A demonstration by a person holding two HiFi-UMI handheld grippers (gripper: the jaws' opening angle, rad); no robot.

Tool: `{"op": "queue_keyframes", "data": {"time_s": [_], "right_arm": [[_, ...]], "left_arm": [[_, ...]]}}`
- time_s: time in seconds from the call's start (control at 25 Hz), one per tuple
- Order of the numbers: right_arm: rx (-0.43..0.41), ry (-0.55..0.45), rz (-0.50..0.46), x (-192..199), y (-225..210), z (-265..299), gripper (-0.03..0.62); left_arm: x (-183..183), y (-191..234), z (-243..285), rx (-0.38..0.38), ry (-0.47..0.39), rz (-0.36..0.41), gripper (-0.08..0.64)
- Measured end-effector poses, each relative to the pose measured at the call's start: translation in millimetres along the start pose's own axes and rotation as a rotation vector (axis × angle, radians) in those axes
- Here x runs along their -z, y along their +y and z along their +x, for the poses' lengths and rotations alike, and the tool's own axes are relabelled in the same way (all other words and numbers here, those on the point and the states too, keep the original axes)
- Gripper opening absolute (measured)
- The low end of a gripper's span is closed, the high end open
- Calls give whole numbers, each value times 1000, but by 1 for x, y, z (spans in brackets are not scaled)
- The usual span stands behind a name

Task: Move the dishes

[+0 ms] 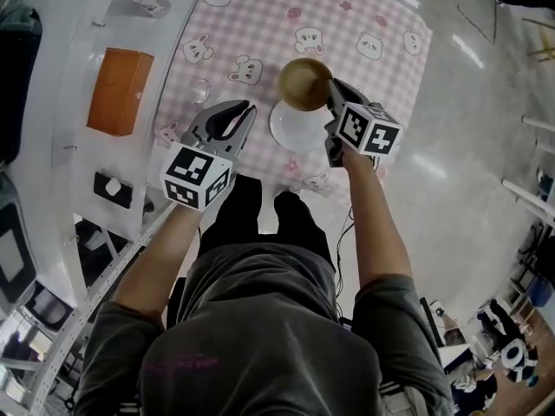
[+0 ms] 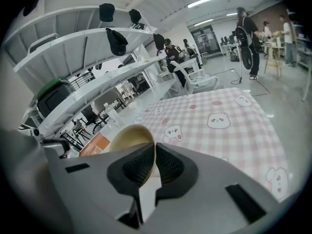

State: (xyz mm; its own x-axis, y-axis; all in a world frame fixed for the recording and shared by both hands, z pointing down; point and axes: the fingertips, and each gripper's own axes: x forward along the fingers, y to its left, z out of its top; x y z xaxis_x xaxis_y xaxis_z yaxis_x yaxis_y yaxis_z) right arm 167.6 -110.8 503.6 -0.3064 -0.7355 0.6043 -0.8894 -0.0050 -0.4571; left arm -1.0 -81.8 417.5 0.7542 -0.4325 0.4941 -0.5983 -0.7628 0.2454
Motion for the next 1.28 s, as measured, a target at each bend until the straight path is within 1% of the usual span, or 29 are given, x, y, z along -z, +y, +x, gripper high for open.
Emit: {"op": "queue_keyframes", "data": {"time_s": [0.16,0.4,0.72,1.04,1.28], "right_arm": [[24,2,37,20,-12,-14,20],[64,4,85,41,-38,-32,18],[123,13,134,75,-70,-59,20],[177,26,178,105,-101,-82,20],[198,36,201,123,-112,-93,18]], "left_arm": [[10,-14,4,29,25,11,44],[15,-31,19,68,52,29,44],[34,-57,33,120,90,39,44],[51,-74,44,151,125,45,44],[64,-85,49,171,146,40,43]]}}
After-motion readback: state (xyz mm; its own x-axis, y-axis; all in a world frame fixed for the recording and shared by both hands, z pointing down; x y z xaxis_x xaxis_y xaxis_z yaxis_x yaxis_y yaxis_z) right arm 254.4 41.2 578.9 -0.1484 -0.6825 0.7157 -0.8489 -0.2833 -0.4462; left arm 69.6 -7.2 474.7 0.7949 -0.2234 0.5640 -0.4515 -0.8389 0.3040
